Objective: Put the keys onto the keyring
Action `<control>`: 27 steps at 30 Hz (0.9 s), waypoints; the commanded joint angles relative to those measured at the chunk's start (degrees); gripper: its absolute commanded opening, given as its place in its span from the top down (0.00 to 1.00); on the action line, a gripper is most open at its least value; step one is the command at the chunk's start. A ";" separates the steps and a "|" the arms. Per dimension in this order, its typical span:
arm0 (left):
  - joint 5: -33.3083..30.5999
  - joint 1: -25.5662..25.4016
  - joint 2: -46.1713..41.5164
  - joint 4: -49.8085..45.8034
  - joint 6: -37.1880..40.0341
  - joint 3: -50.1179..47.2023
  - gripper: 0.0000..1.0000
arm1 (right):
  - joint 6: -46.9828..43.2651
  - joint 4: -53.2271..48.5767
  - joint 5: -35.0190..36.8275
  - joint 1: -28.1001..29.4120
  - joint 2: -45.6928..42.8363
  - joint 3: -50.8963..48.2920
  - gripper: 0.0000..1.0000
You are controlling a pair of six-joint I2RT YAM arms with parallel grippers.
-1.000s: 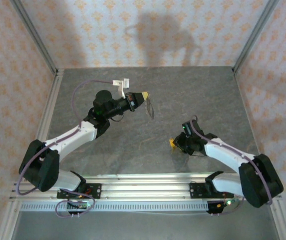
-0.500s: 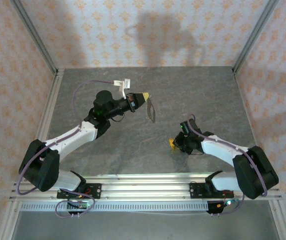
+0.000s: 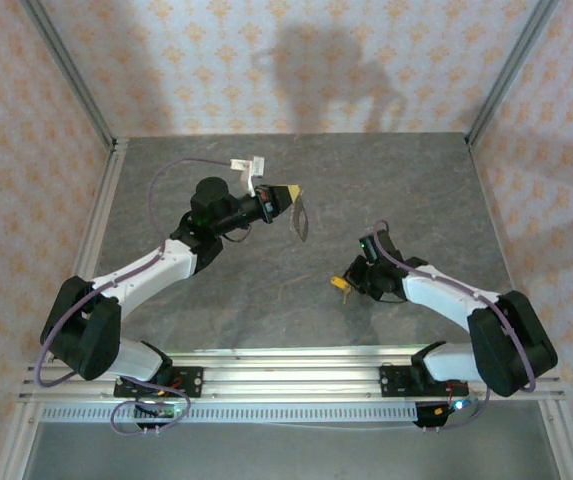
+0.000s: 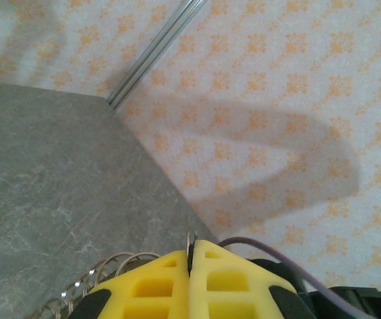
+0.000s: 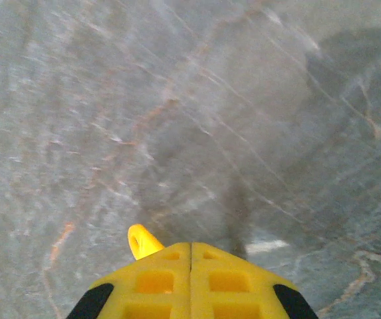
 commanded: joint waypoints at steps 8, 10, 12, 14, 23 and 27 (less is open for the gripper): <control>-12.19 -6.31 -3.12 -21.29 21.18 7.88 1.00 | -7.45 0.62 0.72 -2.38 -5.80 8.74 1.00; -11.98 -6.31 -2.70 -20.87 20.39 8.02 1.00 | -8.61 2.26 -0.61 -3.69 -6.96 9.39 1.00; -10.59 -6.31 -2.32 -18.75 20.29 7.59 1.00 | -9.80 4.68 -1.85 -5.45 -8.79 9.42 1.00; -8.93 -6.31 -2.15 -17.08 21.15 7.27 1.00 | -11.67 7.78 -3.92 -7.32 -10.52 9.01 1.00; -4.79 -6.25 -1.57 -7.18 21.54 5.12 1.00 | -18.51 22.31 -15.88 -12.77 -15.92 8.81 1.00; -2.90 -6.31 -0.27 -3.49 20.15 4.98 1.00 | -20.84 26.08 -20.85 -12.93 -15.41 10.56 1.00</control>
